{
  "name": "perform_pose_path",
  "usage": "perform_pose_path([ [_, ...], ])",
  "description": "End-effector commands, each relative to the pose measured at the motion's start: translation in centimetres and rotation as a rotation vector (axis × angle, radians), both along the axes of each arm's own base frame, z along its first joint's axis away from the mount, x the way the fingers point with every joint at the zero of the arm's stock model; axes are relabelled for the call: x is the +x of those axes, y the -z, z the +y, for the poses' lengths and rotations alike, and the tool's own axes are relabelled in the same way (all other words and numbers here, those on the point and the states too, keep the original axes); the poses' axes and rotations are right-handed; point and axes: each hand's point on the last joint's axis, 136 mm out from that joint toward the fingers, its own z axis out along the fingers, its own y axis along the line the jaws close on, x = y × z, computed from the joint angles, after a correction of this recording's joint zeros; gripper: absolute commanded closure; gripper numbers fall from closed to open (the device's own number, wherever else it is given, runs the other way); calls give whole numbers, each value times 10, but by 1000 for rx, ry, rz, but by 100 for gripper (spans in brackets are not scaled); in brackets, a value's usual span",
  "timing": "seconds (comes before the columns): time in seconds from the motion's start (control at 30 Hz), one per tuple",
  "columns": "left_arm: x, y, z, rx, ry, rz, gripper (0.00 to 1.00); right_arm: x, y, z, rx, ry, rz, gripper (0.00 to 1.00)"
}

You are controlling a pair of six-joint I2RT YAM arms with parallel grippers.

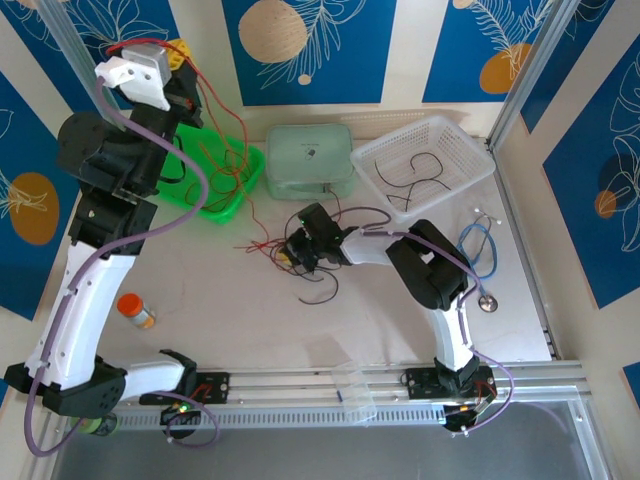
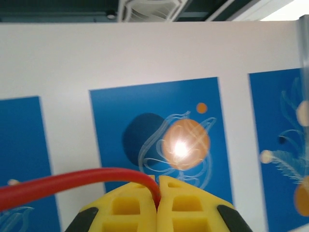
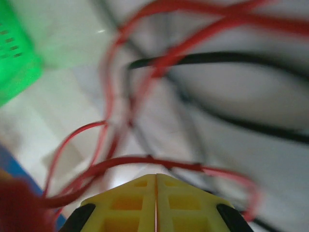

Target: Untangle the cables

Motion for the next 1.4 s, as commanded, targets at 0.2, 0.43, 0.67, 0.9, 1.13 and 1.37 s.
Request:
perform_pose_path([
  [0.2,-22,-36,55,93,-365,-138,100,-30,29,-82,-216,-24,-7,100],
  [0.43,-19,-37,59,139,-429,-142,100,-30,19,-115,-361,-59,-108,100],
  [0.67,-13,-20,43,118,-317,-109,100,-17,-41,-95,-358,-296,-385,81],
  [0.9,14,-10,26,162,-299,-98,100,-29,-90,-87,-325,-432,-552,32],
  [1.13,29,-33,17,226,-392,-261,100,-60,-101,-94,-268,-469,-551,22],
  [1.37,69,-45,28,233,-556,-343,100,-79,-105,-118,-289,-428,-547,21],
])
